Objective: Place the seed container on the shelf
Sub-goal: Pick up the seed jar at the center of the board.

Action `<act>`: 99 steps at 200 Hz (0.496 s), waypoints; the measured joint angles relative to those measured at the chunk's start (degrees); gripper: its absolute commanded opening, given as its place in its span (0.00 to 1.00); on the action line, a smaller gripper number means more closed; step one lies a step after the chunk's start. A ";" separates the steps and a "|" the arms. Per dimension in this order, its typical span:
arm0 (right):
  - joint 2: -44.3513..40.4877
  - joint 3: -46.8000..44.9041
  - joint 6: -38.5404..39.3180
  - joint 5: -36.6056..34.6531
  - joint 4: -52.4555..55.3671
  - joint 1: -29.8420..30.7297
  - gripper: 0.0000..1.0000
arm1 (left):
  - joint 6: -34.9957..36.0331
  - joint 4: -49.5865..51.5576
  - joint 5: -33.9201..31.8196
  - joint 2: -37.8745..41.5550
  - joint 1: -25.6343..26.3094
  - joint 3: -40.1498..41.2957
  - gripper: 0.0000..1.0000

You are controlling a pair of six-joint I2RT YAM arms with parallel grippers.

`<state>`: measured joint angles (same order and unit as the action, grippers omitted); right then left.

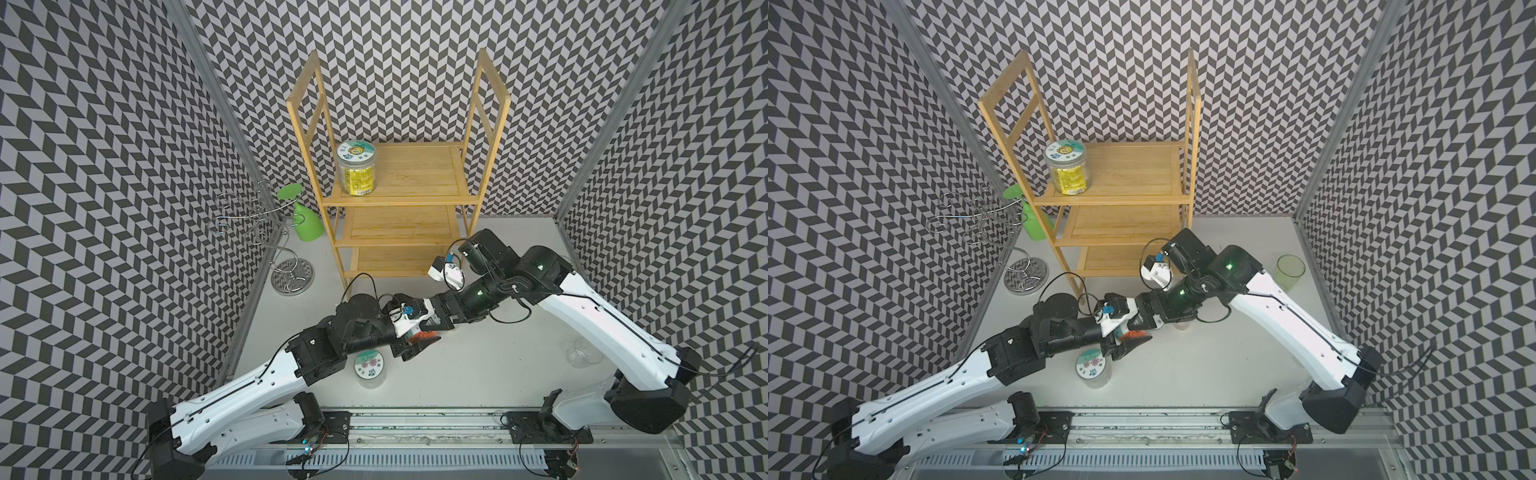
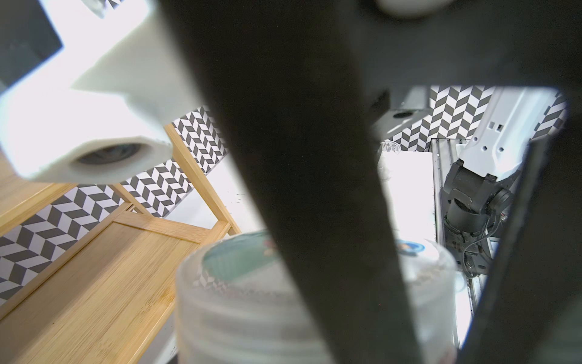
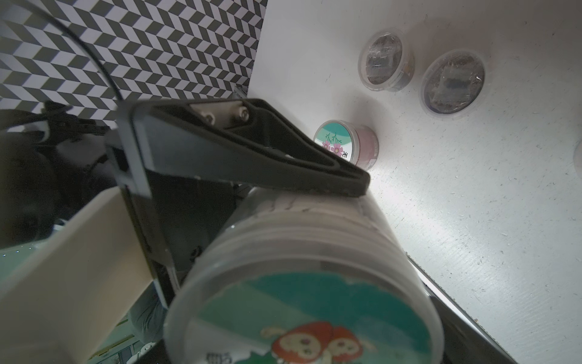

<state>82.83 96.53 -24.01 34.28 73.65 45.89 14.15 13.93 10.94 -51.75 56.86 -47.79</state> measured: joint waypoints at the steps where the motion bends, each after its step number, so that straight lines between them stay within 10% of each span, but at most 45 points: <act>1: 0.00 0.00 0.00 0.00 -0.02 -0.02 1.00 | 0.00 0.04 0.00 0.02 0.00 0.00 0.60; 99: -0.02 1.64 -0.52 0.35 -3.21 -2.34 1.00 | 0.15 2.54 -1.20 1.40 0.11 1.51 0.59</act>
<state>82.81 98.17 -24.53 34.63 70.43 43.55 14.31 16.47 9.74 -50.35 56.97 -46.28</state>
